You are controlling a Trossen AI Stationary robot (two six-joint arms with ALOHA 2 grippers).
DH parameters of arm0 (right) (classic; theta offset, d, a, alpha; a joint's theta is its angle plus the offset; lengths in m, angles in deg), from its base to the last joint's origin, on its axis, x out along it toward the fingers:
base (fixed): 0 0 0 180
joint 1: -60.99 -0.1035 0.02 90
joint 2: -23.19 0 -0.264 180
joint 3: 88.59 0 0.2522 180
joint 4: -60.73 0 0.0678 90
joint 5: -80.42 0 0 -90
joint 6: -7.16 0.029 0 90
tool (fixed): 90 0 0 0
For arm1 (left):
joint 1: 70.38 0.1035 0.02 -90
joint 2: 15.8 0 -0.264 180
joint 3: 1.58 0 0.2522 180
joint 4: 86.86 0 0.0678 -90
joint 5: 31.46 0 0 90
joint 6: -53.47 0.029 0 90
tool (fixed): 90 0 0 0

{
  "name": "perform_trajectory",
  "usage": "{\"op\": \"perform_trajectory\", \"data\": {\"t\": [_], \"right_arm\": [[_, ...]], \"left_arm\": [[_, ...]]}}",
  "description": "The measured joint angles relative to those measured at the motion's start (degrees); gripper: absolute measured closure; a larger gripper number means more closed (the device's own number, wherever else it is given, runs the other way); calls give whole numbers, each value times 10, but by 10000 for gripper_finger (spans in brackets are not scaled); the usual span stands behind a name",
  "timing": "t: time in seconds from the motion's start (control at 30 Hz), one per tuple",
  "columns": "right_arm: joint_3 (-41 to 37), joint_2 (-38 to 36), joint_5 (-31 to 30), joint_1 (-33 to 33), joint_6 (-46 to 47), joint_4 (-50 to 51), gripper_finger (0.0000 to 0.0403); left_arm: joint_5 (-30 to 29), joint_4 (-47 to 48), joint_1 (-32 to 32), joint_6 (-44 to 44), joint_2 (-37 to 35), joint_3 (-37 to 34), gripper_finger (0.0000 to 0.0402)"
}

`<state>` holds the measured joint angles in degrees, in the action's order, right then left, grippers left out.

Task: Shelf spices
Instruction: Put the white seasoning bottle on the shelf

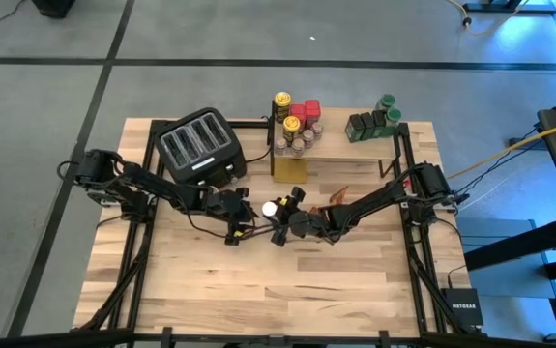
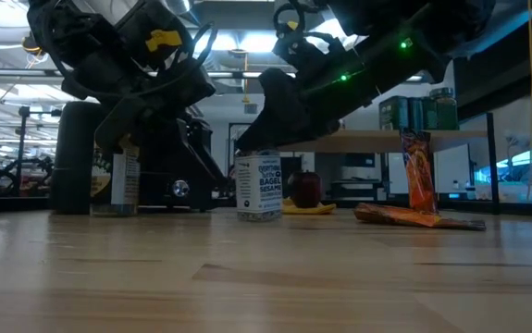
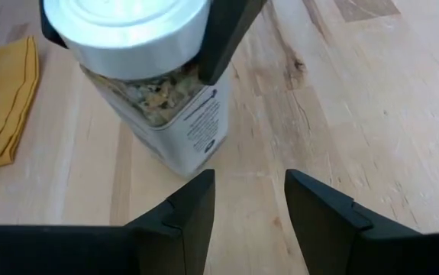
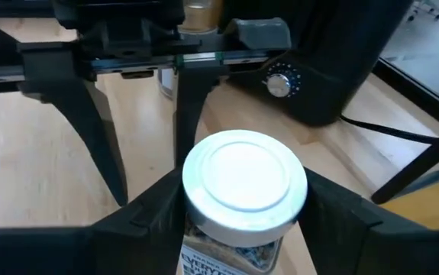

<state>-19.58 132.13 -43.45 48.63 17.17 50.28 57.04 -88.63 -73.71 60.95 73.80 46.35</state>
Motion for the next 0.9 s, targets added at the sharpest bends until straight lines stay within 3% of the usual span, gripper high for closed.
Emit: {"op": "perform_trajectory", "data": {"t": [0.3, 0.67, 0.9], "right_arm": [[-1, -54, -50, -28, -14, 27, 191], [-1, -237, -231, -88, -10, 179, 191], [-1, -352, -357, -66, -25, 238, 191]], "left_arm": [[0, 22, 0, -13, 0, 0, 249], [-2, 42, 0, -30, 0, 0, 249], [-13, 41, 0, -30, 0, 0, 249]]}}
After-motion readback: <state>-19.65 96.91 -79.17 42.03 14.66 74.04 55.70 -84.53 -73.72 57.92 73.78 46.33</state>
